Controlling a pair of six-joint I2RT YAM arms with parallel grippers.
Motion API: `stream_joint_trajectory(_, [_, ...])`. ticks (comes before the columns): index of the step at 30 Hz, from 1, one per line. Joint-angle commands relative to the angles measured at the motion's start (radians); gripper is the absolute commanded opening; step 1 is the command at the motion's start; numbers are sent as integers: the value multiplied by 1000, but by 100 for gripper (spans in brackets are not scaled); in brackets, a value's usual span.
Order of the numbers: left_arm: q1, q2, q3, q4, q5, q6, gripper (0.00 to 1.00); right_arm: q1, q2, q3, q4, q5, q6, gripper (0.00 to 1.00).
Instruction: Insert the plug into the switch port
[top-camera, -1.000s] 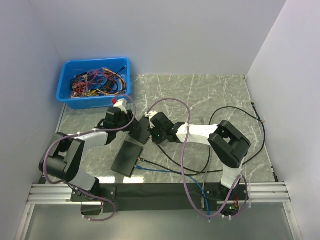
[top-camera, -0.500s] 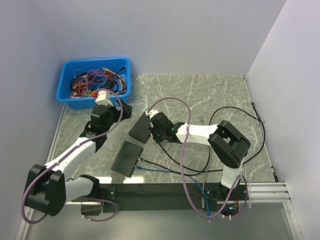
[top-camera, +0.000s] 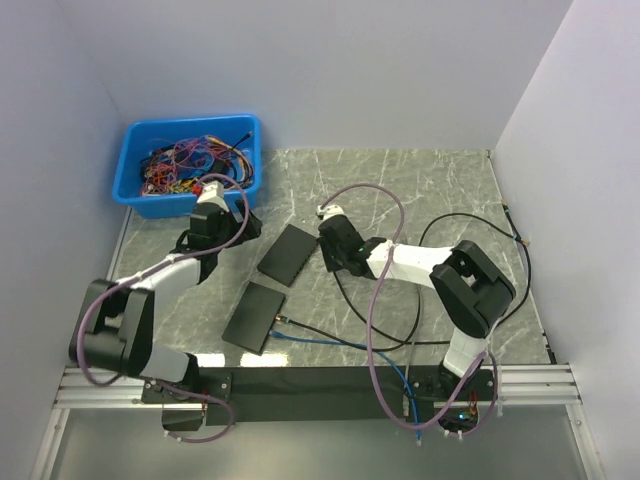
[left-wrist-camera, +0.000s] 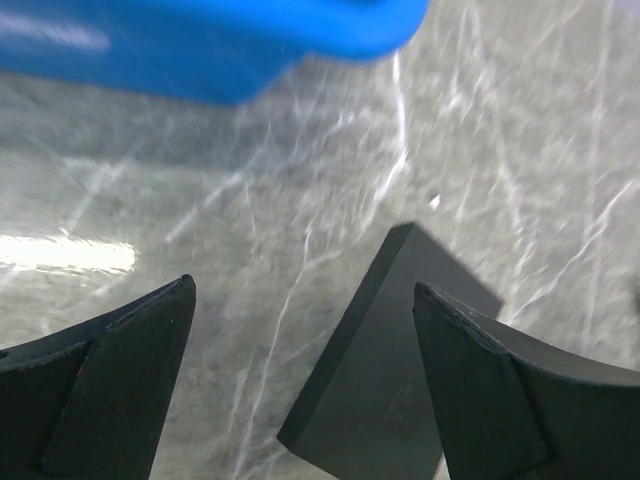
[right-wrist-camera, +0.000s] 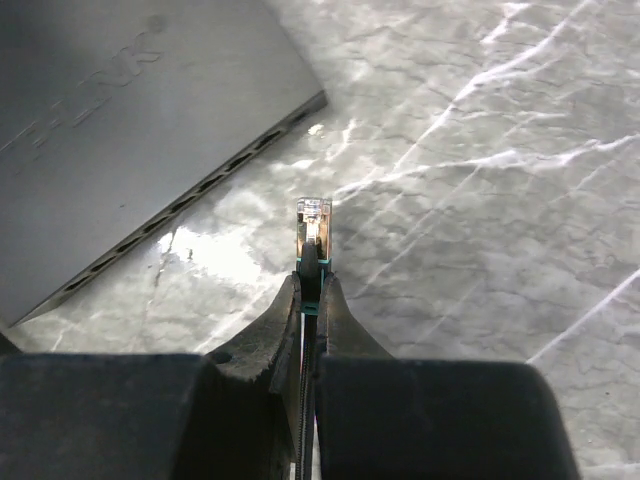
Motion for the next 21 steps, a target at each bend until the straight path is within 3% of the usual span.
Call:
stream_joint_trajectory(1, [-2, 74, 62, 20, 102, 52, 94, -13, 1, 31, -1, -35, 23, 0])
stream_joint_trajectory(9, [-2, 258, 157, 41, 341, 81, 86, -11, 34, 65, -23, -155, 17, 0])
stream_joint_trajectory(13, [-3, 272, 136, 60, 317, 73, 86, -8, 54, 65, -1, -244, 10, 0])
stream_joint_trajectory(21, [-26, 274, 142, 50, 261, 46, 82, 24, 83, 100, -20, -242, -6, 0])
